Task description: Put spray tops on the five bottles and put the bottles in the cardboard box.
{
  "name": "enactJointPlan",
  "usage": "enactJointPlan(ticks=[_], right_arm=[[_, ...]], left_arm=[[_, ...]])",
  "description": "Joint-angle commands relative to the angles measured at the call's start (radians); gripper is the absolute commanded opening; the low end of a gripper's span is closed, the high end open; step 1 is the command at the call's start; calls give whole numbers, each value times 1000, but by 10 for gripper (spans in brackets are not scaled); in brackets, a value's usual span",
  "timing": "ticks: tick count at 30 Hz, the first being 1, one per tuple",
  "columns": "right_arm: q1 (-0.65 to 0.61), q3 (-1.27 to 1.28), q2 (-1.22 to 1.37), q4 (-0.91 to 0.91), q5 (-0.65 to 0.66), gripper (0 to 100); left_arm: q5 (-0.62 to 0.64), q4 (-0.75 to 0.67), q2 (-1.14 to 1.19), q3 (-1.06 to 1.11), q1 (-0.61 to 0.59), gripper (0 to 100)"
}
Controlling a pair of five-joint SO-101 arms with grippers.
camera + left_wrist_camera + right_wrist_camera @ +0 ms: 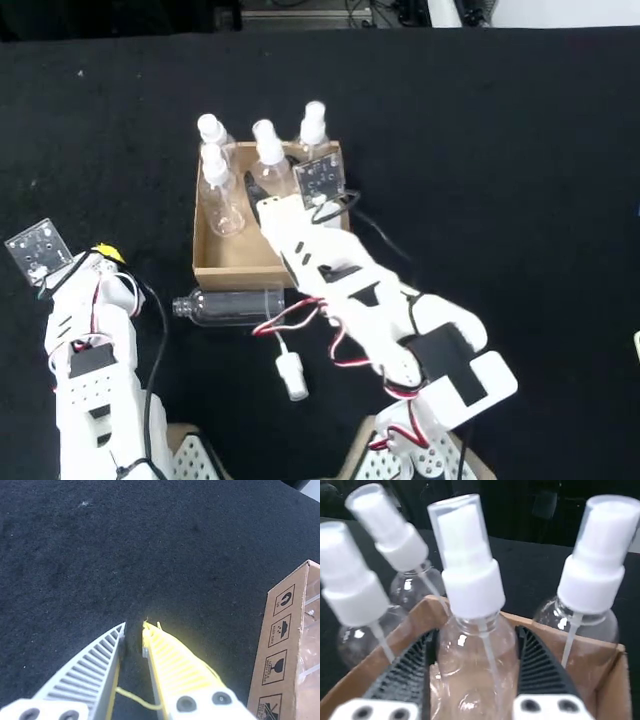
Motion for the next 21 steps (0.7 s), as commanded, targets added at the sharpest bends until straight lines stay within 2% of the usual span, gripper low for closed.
enactJointPlan(ticks=[1,14,18,21], right_arm=[[-26,-35,-8,-15,-6,93],[-32,-33,-2,-12,-6,118],[-32,-53,-8,83,-6,179],[-32,-64,-8,114,-6,180]], left_arm=[[3,-28,-11,-13,-1,44],[3,-28,-11,-13,-1,44],[3,-28,-11,-13,-1,44],[3,-28,-11,-13,-1,44]])
